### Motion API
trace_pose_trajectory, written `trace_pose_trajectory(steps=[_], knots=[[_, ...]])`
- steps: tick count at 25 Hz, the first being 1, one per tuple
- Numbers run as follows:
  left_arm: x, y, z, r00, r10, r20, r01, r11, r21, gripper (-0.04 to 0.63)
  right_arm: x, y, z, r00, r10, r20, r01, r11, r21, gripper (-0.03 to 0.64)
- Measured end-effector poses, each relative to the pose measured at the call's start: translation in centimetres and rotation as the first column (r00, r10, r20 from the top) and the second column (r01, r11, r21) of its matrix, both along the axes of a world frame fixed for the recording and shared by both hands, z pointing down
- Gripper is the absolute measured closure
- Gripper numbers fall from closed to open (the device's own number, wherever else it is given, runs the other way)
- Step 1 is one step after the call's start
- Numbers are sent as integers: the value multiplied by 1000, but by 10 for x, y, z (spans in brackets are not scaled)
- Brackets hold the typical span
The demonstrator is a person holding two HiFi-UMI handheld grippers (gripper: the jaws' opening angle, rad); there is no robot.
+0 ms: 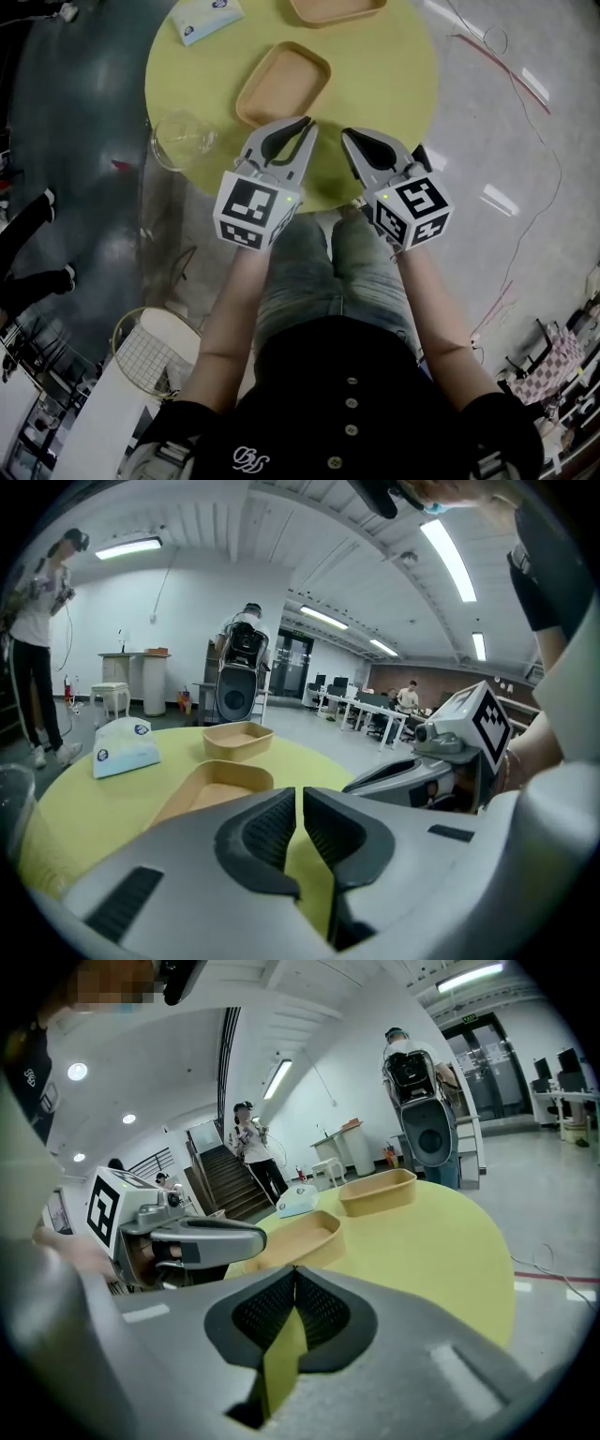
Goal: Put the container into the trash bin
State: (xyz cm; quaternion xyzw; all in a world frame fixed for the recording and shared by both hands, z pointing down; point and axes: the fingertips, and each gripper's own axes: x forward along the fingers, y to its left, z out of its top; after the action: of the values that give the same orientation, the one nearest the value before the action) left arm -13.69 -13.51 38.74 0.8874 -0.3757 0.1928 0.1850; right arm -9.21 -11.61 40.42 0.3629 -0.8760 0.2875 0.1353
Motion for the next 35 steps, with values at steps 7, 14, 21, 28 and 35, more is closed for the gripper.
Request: trace_pose_trajectory(steps=[7,14,21,28,35], knots=[[0,-7,8,987,33,160,-38,999,30,577,5,-1,1,1000,18,-3,-18,1000,15,612],[0,-16,25,968,62,245,-60,998,-17,575,8,-6,7,999,33,1,-33,999,7,612],[0,-11,44,919,116,376,-97,993,-71,511,10,-1,11,999,42,8,-42,999,-7,612],[-3,-19,51,901,106,422,-79,994,-80,511,9,-3,17,999,42,12,-42,999,-18,612],[-6,-22,57,856,130,500,-103,991,-81,512,12,-3,18,998,55,18,-55,998,-21,612]])
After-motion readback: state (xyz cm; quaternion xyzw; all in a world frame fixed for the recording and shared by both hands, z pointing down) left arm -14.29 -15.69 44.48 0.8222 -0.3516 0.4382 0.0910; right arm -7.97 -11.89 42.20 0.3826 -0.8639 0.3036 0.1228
